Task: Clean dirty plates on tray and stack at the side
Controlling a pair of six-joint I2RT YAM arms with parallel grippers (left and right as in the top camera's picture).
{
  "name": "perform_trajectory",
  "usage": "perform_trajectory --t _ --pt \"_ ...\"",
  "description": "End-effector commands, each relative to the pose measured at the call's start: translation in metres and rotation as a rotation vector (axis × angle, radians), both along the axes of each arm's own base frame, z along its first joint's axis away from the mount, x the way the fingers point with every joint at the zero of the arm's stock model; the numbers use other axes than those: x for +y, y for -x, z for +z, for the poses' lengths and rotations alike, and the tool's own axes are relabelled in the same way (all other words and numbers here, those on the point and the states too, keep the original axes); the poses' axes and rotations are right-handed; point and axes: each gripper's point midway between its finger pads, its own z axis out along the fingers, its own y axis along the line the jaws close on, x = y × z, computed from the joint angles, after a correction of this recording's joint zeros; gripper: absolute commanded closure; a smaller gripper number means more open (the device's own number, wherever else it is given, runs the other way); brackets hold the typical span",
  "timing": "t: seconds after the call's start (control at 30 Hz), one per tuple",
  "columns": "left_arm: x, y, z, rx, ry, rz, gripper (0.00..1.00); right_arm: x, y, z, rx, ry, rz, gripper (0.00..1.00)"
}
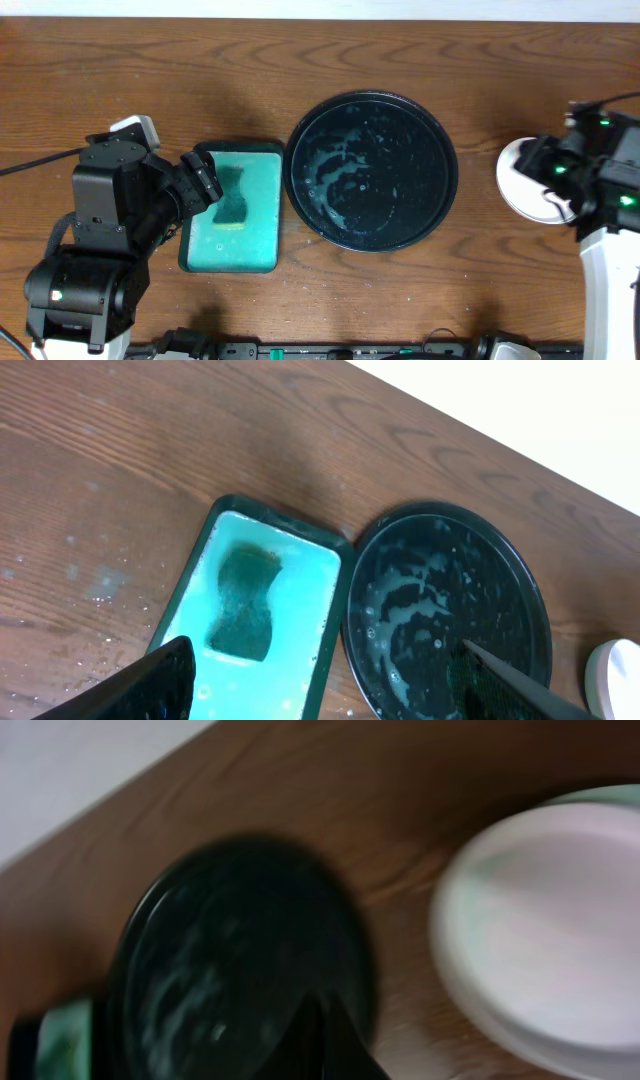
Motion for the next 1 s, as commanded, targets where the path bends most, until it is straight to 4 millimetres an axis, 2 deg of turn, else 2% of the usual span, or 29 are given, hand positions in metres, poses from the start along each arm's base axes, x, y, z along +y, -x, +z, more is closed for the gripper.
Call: perform_trajectory --t 0.0,0.03,0.07,0.13,0.27,0.4,0.5,0.7,0.77,0.83,0.9,0.97 --pt "0.001 0.000 0.006 -0.016 -0.003 0.001 0.19 0.029 0.004 -0.025 0.088 0.089 0.101 0.99" --pt "0.001 0.000 0.006 -0.016 -0.003 0.001 0.19 0.026 0.005 -0.035 0.121 0.130 0.086 0.99" --pt "0.001 0.000 0.006 -0.016 -0.003 0.001 0.19 0.012 0.008 -0.059 0.205 0.211 0.006 0.99" --pt "0.001 0.000 0.006 -0.016 -0.004 0.001 0.19 -0.011 0.009 -0.090 0.309 0.272 -0.121 0.99" --pt "0.001 0.000 0.006 -0.016 -0.003 0.001 0.19 -0.023 -0.008 -0.136 0.395 0.257 -0.130 0.99" --pt "0.001 0.000 0.006 -0.016 -0.003 0.001 0.19 -0.036 -0.018 -0.166 0.431 0.276 -0.128 0.99" --pt "0.001 0.000 0.006 -0.016 -0.003 0.001 0.19 -0.051 -0.021 -0.173 0.436 0.290 -0.171 0.99" --pt "0.001 0.000 0.006 -0.016 -0.003 0.001 0.19 -0.073 -0.018 -0.160 0.409 0.261 -0.245 0.99" --pt "0.001 0.000 0.006 -0.016 -0.003 0.001 0.19 -0.041 -0.030 -0.140 0.315 0.139 -0.084 0.96" --pt "0.001 0.000 0.006 -0.016 -0.004 0.000 0.19 -0.002 -0.036 -0.107 0.195 0.024 0.077 0.90" --pt "0.001 0.000 0.006 -0.016 -0.003 0.001 0.19 0.025 -0.035 -0.071 0.080 -0.007 0.191 0.87" --pt "0.001 0.000 0.006 -0.016 -0.003 0.001 0.19 0.056 -0.023 -0.017 -0.087 0.042 0.323 0.76"
